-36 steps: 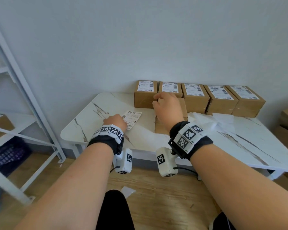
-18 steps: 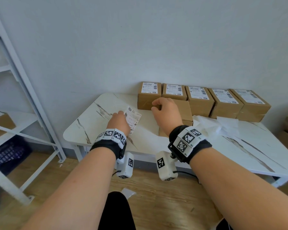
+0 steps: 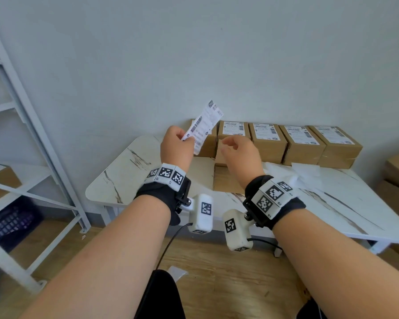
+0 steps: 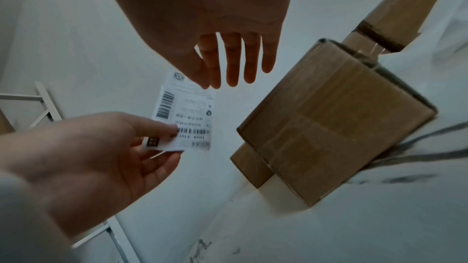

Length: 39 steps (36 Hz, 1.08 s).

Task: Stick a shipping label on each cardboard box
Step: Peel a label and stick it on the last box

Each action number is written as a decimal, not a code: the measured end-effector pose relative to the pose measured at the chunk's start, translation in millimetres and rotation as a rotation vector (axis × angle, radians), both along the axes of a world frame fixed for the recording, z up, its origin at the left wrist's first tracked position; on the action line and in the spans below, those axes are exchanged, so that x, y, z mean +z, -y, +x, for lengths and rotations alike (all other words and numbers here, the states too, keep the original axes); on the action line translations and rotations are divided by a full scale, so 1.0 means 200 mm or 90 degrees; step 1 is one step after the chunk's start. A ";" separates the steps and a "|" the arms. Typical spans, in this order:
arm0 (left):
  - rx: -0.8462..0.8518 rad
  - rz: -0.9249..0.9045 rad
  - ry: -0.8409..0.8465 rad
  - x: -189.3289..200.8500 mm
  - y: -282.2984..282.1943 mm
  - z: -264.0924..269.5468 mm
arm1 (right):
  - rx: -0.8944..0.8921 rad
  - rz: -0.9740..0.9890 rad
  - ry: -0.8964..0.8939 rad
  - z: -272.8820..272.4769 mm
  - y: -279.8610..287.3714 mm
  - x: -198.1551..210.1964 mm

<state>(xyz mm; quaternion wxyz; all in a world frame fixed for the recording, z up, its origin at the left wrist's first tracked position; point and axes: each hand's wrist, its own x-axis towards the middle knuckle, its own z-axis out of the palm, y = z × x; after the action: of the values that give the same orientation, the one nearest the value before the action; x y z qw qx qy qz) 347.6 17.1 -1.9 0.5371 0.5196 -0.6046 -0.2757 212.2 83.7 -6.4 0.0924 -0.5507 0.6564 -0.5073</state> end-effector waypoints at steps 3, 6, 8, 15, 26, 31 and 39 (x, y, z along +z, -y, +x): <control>-0.074 0.034 -0.097 0.03 -0.04 -0.08 | -0.017 -0.011 0.032 -0.05 -0.03 0.00; -0.127 0.067 -0.159 0.04 -0.09 -0.17 | -0.029 0.001 0.068 -0.11 -0.06 0.00; -0.151 0.077 -0.171 0.04 -0.12 -0.23 | -0.034 0.013 0.103 -0.15 -0.07 0.00; -0.212 0.111 -0.153 -0.01 -0.15 -0.35 | -0.013 0.015 0.219 -0.29 -0.12 -0.03; -0.123 -0.021 0.117 -0.08 -0.18 -0.43 | 0.005 0.065 0.333 -0.43 -0.17 -0.13; -0.158 -0.145 0.286 -0.12 -0.19 -0.46 | 0.006 0.097 0.358 -0.44 -0.18 -0.19; -0.258 -0.142 0.278 -0.18 -0.18 -0.47 | 0.038 0.104 0.383 -0.46 -0.19 -0.21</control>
<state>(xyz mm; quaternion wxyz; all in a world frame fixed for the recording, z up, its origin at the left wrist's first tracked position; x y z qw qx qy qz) 254.2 54.0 -37.3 0.3827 0.3736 -0.8230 -0.1914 119.9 121.5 -48.5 0.3411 -0.3856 0.6216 -0.5904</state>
